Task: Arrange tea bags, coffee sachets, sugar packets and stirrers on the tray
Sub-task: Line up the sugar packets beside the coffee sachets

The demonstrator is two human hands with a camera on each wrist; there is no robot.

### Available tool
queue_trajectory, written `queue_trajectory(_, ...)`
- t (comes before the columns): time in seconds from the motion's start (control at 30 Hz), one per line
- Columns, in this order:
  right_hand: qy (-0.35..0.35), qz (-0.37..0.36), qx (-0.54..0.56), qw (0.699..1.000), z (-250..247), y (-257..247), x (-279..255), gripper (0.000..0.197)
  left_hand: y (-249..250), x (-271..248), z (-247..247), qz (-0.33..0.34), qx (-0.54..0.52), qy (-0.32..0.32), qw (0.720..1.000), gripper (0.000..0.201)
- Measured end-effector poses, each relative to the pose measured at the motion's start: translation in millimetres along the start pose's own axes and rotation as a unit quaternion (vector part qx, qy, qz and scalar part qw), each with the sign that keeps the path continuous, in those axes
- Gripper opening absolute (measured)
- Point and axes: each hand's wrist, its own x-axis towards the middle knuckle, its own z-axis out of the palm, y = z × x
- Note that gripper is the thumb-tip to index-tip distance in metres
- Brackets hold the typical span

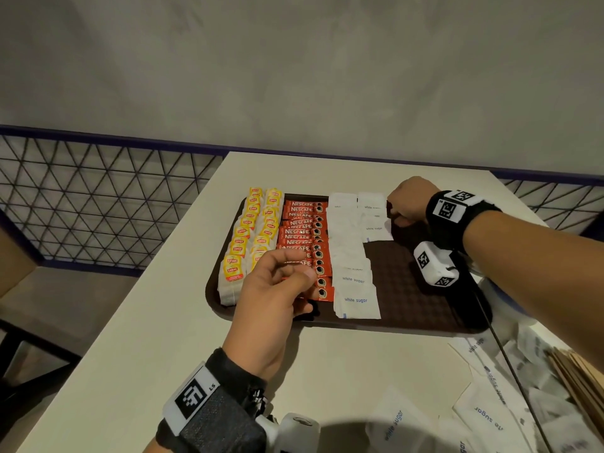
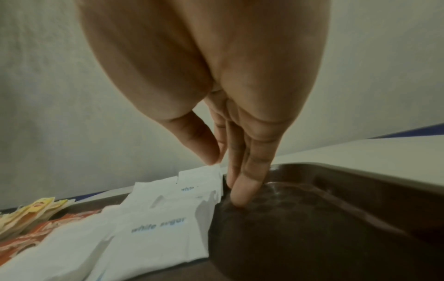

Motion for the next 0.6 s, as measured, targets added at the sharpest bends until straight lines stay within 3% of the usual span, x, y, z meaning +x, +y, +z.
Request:
queue_trajectory(0.13, 0.025, 0.019, 0.119, 0.992, -26.4, -14.3, -42.6, 0.022, 2.8, -2.2, 2.2, -0.009, -0.003, -0.013, 1.000, 0.018)
queue_trajectory(0.33, -0.032, -0.088, 0.150, 0.984, -81.7, -19.8, -195.3, 0.011, 16.7, -14.3, 9.5, -0.027, -0.015, -0.055, 0.998, 0.014)
queue_trajectory(0.5, -0.106, -0.103, 0.089, 0.985, -87.4, 16.7, -308.7, 0.004, 29.4, -41.0, 23.7, 0.064, 0.074, -0.146, 0.985, 0.012)
queue_trajectory(0.6, -0.109, -0.089, 0.062, 0.988, -66.3, 56.2, -347.3, 0.003, 29.9, -62.8, 39.9, 0.080, 0.189, -0.251, 0.946, 0.009)
